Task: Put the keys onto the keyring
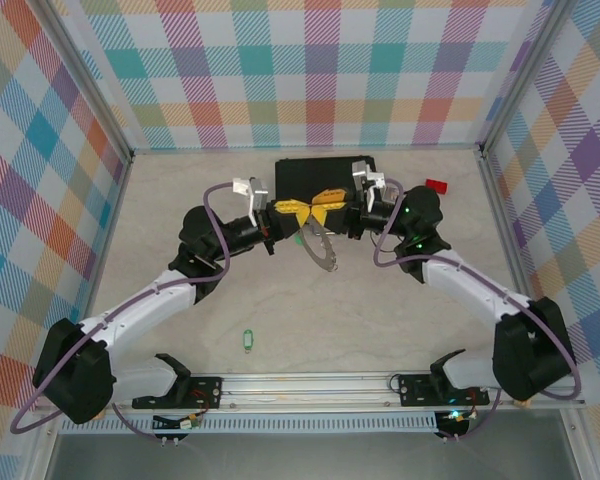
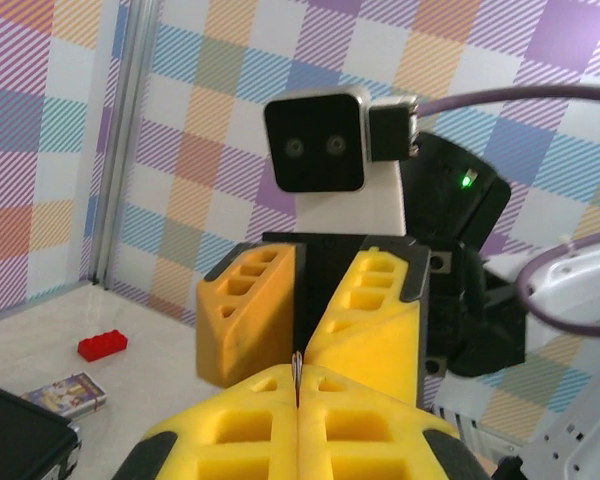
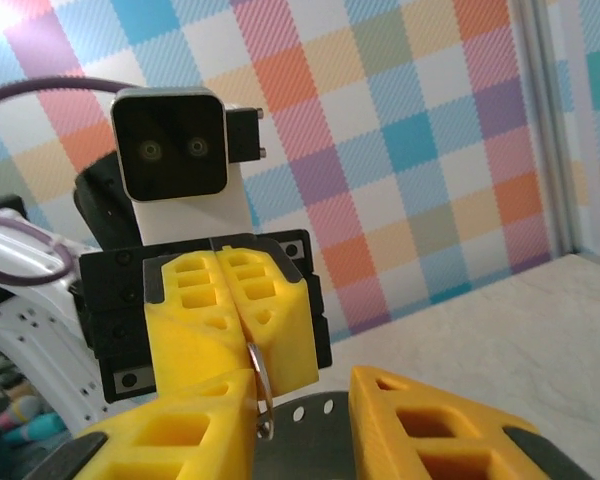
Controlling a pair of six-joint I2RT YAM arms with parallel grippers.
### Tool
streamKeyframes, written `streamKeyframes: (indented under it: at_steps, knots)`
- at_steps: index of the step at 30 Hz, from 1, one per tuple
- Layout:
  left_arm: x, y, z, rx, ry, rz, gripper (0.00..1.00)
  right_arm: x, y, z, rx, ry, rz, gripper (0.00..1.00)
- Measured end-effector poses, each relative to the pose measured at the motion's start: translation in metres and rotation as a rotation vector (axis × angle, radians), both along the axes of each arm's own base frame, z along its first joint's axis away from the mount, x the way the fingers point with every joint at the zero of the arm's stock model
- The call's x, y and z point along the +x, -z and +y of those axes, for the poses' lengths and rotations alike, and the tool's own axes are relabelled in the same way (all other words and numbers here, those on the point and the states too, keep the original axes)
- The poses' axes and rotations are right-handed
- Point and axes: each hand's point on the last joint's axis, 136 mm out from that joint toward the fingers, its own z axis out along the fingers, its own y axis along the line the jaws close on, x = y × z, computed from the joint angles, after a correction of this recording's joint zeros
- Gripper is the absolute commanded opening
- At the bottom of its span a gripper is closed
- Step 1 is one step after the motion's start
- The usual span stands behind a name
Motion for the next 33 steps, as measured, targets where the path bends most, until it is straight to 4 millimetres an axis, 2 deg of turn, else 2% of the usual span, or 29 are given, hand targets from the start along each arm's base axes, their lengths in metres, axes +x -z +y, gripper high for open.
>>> streamKeyframes:
  at_steps: [6, 14, 19, 23, 33]
  knots:
    - [0.0, 0.012, 0.0, 0.062, -0.013, -0.029, 0.0, -0.007, 0.007, -0.009, -0.117, 0.067, -0.034, 0.31]
    - [0.0, 0.049, -0.003, 0.202, 0.002, -0.007, 0.0, -0.01, 0.031, -0.016, -0.309, 0.09, -0.037, 0.32]
    - [-0.007, 0.067, -0.005, 0.274, 0.047, 0.026, 0.0, -0.016, 0.038, -0.019, -0.385, 0.061, -0.042, 0.33]
    - [-0.013, 0.073, -0.006, 0.305, 0.079, 0.034, 0.0, -0.019, 0.043, -0.014, -0.421, 0.008, -0.026, 0.33]
    - [-0.022, 0.072, -0.007, 0.328, 0.14, 0.035, 0.0, -0.032, 0.076, -0.003, -0.5, -0.111, 0.043, 0.32]
